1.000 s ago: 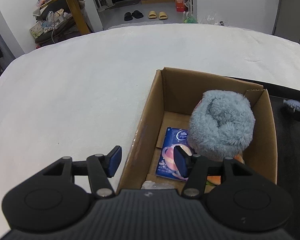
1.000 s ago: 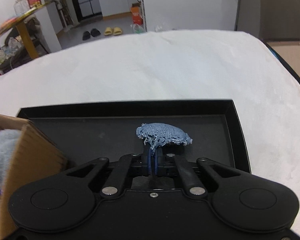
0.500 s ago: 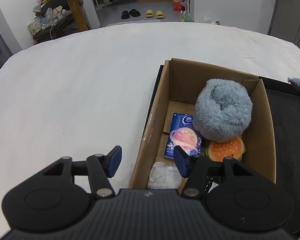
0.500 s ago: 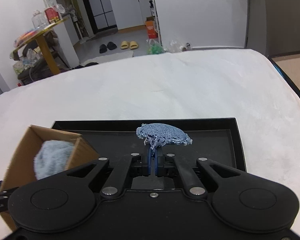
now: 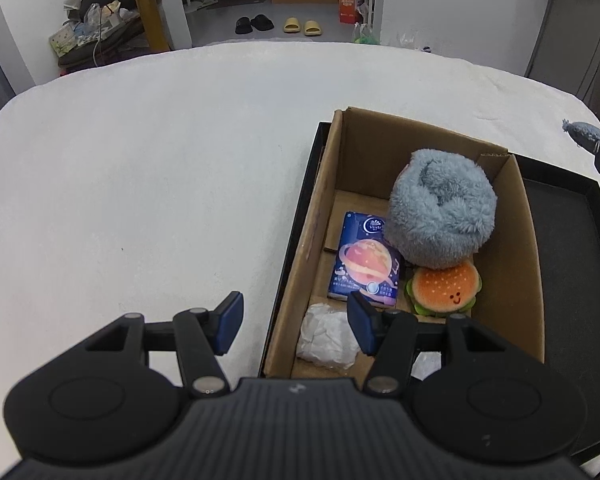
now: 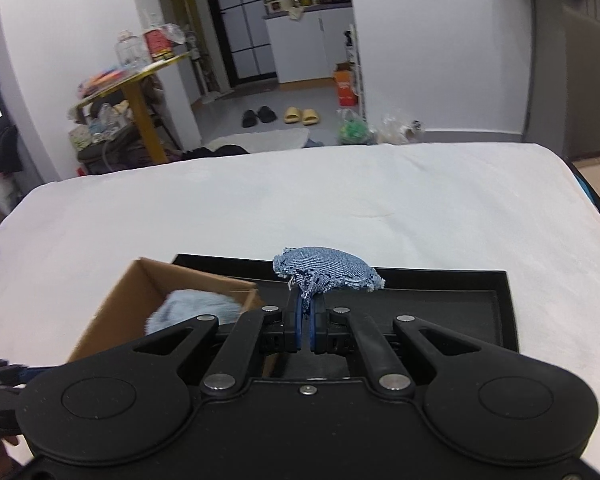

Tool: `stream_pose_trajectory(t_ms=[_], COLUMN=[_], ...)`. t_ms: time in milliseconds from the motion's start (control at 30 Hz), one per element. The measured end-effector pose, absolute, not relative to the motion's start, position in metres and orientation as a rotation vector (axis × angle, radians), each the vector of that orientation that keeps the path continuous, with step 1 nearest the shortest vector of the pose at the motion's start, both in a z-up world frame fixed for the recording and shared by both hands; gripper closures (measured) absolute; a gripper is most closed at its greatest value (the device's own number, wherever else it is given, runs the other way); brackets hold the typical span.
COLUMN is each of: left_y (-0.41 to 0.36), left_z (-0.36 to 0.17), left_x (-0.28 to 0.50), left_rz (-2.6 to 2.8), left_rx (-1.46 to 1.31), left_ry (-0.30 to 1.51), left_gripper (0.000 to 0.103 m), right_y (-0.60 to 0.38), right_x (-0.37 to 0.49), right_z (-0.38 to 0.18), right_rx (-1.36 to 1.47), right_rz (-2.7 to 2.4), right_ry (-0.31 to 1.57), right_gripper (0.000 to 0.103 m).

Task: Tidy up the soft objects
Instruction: 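Carry the knitted octopus plush with the right gripper into the box and release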

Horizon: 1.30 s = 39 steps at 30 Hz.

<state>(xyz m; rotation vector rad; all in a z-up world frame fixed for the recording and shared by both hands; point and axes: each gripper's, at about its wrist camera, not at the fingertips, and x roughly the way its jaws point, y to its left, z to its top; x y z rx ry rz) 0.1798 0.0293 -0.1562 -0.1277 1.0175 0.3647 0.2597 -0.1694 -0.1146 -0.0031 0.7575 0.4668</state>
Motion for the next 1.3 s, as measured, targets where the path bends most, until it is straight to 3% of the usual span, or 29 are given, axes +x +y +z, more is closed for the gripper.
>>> stream_pose_trajectory(t_ms=[400, 567, 833, 1233, 1300], left_y=[0.033, 0.035, 0.04, 0.053, 0.054], left_z=[-0.159, -0.158, -0.162, -0.168, -0.168], left_x=[0.176, 0.174, 0.174, 0.172, 0.173], left_rz=[0.349, 0.348, 0.329, 0.308, 0.304], left_rx=[-0.157, -0.173, -0.217, -0.287, -0.294], left_ry=[1.0, 0.984, 0.979, 0.966, 0.967], left_gripper=[0.049, 0.056, 0.081, 0.085, 0.085], right_y=[-0.142, -0.141, -0.134, -0.099, -0.091], right_x=[0.238, 0.238, 0.237, 0.211, 0.208], right_z=[-0.106, -0.103, -0.106, -0.11, -0.113], right_rx=[-0.044, -0.022, 0.011, -0.083, -0.101], right_rz=[0.568, 0.61, 0.678, 0.8, 0.839], right_ry=[0.741, 0.742, 0.774, 0.822, 0.846], right_gripper=[0.099, 0.099, 0.099, 0.099, 0.093])
